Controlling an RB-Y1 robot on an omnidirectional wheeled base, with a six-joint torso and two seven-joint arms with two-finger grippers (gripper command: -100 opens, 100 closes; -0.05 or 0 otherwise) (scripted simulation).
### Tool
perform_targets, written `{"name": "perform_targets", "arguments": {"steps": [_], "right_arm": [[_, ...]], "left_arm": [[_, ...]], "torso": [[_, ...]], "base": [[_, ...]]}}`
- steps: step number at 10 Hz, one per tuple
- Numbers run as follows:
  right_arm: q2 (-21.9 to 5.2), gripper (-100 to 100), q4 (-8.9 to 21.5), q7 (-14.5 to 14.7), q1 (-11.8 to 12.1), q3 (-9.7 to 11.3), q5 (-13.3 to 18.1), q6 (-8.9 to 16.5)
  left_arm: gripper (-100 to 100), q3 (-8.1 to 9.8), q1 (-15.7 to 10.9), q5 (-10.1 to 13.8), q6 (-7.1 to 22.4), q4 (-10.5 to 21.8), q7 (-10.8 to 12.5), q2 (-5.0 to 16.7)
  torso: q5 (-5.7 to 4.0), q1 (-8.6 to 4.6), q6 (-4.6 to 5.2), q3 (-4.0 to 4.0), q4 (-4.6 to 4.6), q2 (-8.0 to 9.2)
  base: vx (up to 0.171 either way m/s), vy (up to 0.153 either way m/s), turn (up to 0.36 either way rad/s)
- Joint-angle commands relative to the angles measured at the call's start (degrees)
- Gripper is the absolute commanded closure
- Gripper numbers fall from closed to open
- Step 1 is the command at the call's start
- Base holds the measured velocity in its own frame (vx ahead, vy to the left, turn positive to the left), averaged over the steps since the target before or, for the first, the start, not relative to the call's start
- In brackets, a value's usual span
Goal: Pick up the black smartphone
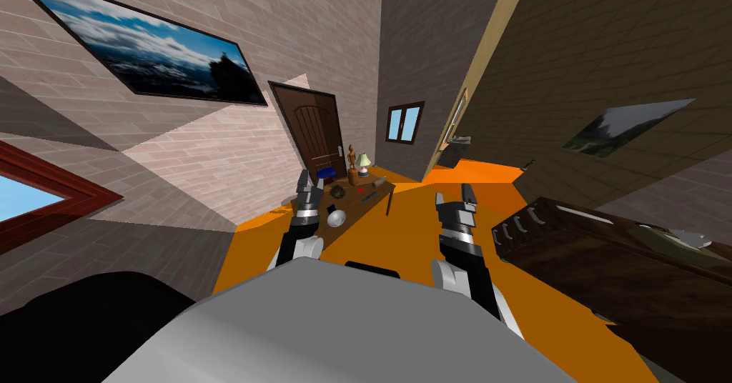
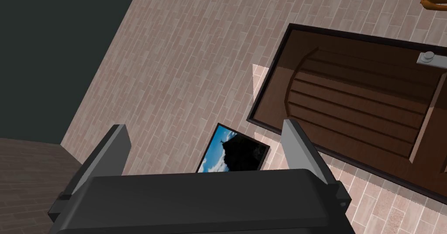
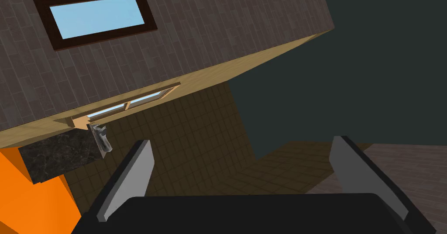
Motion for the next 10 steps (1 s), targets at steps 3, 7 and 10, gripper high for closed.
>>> {"name": "perform_targets", "arguments": {"steps": [3, 7, 10], "right_arm": [[0.0, 0, 0.0, 0.0, 0.0, 0.0, 0.0, 0.0], [0.0, 0, 0.0, 0.0, 0.0, 0.0, 0.0, 0.0], [0.0, 0, 0.0, 0.0, 0.0, 0.0, 0.0, 0.0]], "left_arm": [[-100, 0.52, -0.9, 1.2, 2.8, 1.7, 1.2, 4.5], [-100, 1.76, -2.9, 3.9, 9.3, 5.3, 4.1, 8.7], [-100, 2.59, -4.2, 5.8, 13.6, 7.6, 6.1, 10.5]], "torso": [[0.0, 0.02, 0.0, -0.01, 0.0, -0.02], [0.01, 0.04, 0.01, -0.05, -0.02, -0.08], [0.01, 0.03, 0.0, -0.04, -0.02, -0.07]], "base": [[0.006, 0.0, -0.022], [0.016, 0.004, -0.04], [0.016, 0.002, -0.037]]}}
